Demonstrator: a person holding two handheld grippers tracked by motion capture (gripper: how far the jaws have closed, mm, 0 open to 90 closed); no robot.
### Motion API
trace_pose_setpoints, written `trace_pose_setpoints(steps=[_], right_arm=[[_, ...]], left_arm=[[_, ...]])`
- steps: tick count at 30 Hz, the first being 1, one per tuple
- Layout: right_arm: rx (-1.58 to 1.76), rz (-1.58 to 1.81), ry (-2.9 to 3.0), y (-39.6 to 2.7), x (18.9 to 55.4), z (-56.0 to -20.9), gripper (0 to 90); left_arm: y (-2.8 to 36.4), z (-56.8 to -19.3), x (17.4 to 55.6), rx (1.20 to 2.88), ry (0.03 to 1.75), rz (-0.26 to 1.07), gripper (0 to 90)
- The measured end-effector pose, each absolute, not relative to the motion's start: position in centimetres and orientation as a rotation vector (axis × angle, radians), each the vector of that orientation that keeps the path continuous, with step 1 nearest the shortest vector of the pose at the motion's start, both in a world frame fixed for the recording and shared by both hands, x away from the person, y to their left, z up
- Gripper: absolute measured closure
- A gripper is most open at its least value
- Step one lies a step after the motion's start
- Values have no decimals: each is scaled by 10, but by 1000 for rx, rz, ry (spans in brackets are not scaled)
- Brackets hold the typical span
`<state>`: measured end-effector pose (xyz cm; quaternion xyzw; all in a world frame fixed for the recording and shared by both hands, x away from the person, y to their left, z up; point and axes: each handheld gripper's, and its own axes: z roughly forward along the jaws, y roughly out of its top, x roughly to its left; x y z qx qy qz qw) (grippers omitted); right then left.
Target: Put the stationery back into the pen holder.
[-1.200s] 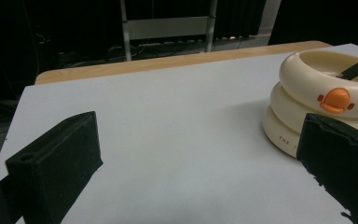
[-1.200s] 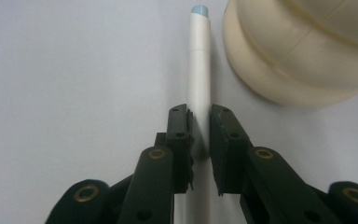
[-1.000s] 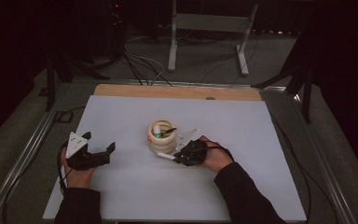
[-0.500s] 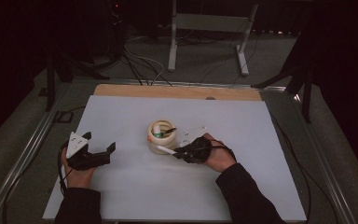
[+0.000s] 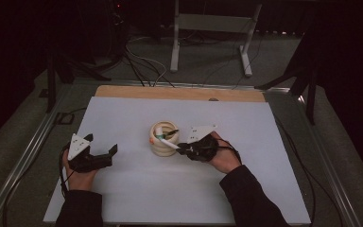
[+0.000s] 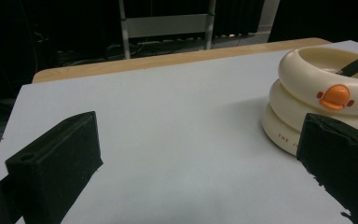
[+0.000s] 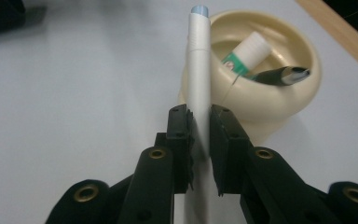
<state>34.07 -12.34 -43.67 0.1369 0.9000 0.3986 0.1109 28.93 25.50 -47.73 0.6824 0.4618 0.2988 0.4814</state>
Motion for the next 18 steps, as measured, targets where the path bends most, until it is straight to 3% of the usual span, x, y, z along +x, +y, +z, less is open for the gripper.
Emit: trace_pose_setpoints(steps=[18], right_arm=[[489,1240,2534,-126,343,-426,793]], left_arm=[[256,-477,289,1661,1127,730,1]])
